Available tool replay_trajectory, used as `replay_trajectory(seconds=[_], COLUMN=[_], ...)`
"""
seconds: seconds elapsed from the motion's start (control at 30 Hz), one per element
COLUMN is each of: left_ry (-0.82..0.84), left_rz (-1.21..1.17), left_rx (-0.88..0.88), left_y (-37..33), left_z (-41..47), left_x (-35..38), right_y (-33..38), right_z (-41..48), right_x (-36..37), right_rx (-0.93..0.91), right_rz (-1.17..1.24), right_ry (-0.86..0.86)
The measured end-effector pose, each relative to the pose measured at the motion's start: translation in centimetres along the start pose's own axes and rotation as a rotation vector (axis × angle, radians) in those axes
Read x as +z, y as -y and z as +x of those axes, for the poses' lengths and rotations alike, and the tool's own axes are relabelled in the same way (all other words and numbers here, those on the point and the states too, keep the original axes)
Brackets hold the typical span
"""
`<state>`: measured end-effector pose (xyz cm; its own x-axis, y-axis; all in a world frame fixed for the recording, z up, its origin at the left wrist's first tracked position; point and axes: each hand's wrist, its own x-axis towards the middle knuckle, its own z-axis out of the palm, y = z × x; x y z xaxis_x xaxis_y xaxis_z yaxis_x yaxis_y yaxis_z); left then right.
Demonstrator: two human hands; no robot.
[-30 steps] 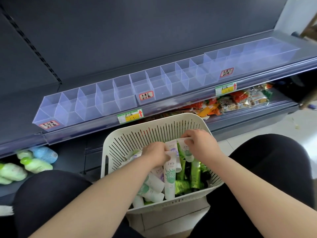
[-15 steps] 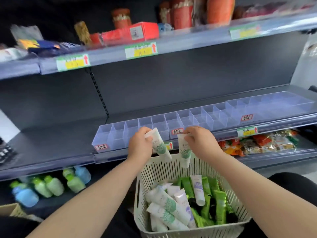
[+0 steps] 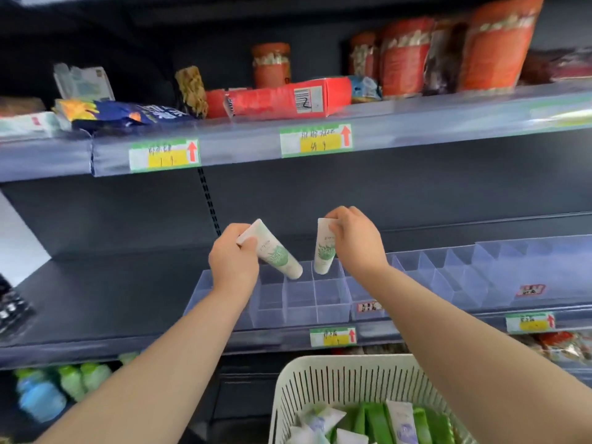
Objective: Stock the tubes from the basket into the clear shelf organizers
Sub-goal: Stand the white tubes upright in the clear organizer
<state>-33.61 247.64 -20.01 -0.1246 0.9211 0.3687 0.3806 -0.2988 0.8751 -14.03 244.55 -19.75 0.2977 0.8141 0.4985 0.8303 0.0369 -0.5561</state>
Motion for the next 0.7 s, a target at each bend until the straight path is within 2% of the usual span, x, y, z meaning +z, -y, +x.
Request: replay_trajectory(seconds=[0.13, 0.27, 0.53, 0.7], left_ry=[0.060, 0.216, 0.466, 0.453], left_rz=[0.090, 0.251, 0.495, 0.500], left_rx=[0.045, 0.070, 0.069, 0.054], left_y=[0.8, 1.2, 1.9, 2.3], left_z=[2.5, 4.4, 6.1, 6.0], left_x=[1.8, 3.9, 6.8, 7.4], right_y=[-1.7, -3.0, -3.8, -3.9], right_z=[1.7, 2.5, 2.6, 2.3], right_x=[2.3, 3.7, 3.9, 3.8], right_rx=[0.030, 0.003, -0.166, -0.188], right_rz=[-0.081, -0.194, -0.440, -0.447], right_ry=[0.128, 0.289, 0.293, 0.290])
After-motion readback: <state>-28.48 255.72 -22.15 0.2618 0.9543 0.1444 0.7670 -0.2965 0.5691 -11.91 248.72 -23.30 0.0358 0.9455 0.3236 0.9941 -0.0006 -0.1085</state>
